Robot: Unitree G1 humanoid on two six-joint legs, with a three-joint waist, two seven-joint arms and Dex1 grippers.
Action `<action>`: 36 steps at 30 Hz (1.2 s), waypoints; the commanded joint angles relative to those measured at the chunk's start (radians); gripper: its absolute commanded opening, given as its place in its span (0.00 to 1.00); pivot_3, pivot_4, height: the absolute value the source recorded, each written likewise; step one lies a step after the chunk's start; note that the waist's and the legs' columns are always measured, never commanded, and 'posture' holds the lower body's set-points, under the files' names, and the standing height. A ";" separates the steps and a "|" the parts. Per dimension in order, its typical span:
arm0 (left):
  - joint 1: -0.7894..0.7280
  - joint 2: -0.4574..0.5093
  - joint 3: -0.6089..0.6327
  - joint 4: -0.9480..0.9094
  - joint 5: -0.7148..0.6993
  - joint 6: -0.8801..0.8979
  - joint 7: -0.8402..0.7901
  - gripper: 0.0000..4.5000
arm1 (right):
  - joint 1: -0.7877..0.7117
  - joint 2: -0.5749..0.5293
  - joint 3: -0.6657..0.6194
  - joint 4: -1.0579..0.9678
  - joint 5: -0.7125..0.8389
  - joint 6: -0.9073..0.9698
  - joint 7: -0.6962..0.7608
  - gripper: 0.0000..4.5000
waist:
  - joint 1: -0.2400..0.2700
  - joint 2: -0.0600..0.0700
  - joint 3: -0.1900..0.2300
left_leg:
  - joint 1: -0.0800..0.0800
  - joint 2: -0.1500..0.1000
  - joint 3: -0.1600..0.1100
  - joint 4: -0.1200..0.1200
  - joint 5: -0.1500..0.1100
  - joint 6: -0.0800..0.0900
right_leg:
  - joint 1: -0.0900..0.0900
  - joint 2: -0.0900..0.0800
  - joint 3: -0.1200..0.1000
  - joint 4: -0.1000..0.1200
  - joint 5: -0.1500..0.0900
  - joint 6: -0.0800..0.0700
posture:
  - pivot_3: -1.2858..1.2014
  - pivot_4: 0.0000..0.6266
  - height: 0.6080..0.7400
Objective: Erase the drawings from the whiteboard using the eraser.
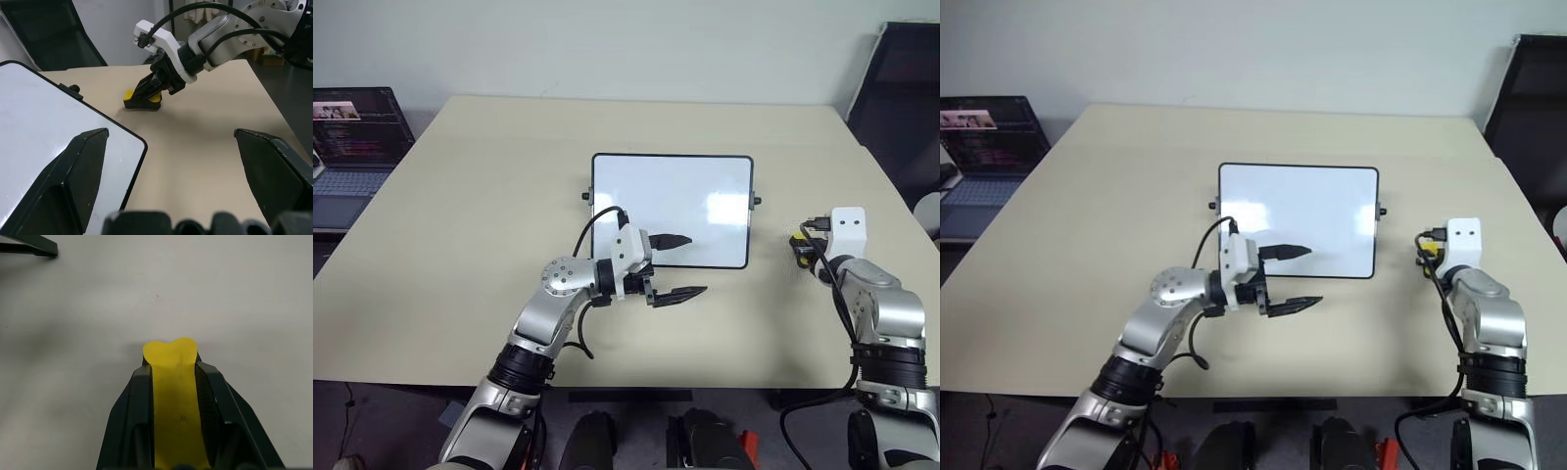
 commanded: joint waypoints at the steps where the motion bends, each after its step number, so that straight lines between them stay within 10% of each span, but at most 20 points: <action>1: 0.006 -0.003 0.008 -0.053 -0.005 -0.002 0.017 1.00 | -0.021 -0.026 -0.005 -0.005 0.004 -0.030 0.007 0.19 | 0.000 0.000 0.000 | 0.000 0.000 0.000 0.000 0.000 0.000 | 0.000 0.000 0.000 0.000 0.000 0.000 | 0.52 0.24 1.00; 36: -0.009 -0.006 0.010 -0.054 -0.007 0.007 0.031 1.00 | -0.025 -0.038 -0.012 0.027 0.011 -0.057 0.014 0.23 | 0.000 0.000 0.000 | 0.000 0.000 0.000 0.001 0.000 0.000 | 0.000 0.000 0.000 0.001 0.000 0.000 | 0.52 0.24 1.00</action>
